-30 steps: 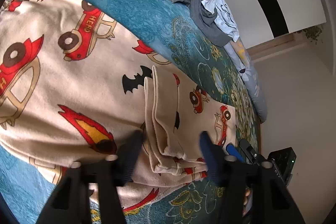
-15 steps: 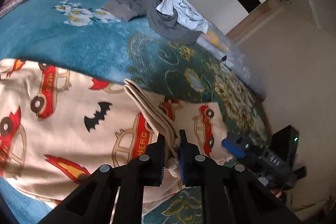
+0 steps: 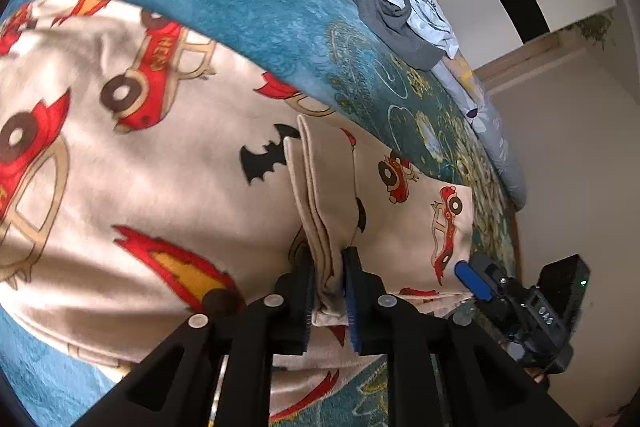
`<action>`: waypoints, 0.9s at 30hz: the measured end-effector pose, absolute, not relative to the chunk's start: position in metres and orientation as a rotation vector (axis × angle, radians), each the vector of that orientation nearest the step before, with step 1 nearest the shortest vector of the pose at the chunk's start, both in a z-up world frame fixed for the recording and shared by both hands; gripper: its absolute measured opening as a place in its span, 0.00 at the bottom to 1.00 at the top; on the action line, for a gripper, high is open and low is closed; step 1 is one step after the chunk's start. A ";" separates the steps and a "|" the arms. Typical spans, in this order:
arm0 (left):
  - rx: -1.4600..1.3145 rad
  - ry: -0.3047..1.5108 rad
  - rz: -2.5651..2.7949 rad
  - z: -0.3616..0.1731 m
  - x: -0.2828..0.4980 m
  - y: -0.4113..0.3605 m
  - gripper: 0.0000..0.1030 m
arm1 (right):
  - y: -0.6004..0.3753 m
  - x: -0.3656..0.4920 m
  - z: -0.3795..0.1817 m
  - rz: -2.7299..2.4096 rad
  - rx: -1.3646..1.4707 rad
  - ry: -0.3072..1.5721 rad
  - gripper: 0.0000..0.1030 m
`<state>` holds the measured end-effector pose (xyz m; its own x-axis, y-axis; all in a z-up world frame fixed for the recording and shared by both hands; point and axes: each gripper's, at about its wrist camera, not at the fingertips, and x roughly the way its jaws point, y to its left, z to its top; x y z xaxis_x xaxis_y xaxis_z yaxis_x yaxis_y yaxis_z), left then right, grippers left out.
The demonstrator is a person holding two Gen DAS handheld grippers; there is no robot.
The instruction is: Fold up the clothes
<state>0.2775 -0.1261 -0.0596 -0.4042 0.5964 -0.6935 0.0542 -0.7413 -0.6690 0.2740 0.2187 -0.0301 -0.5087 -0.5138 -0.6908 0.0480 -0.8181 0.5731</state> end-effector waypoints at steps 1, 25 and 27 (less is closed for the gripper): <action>-1.467 -0.917 2.187 -0.061 0.279 -0.131 0.19 | 0.219 0.275 -0.032 -2.366 1.323 -0.720 0.54; -1.177 -1.755 2.509 -0.068 0.357 -0.338 0.60 | 0.222 0.282 -0.030 -2.375 1.313 -0.803 0.54; -1.154 -1.763 2.501 -0.074 0.349 -0.339 0.58 | 0.223 0.283 -0.030 -2.374 1.312 -0.809 0.54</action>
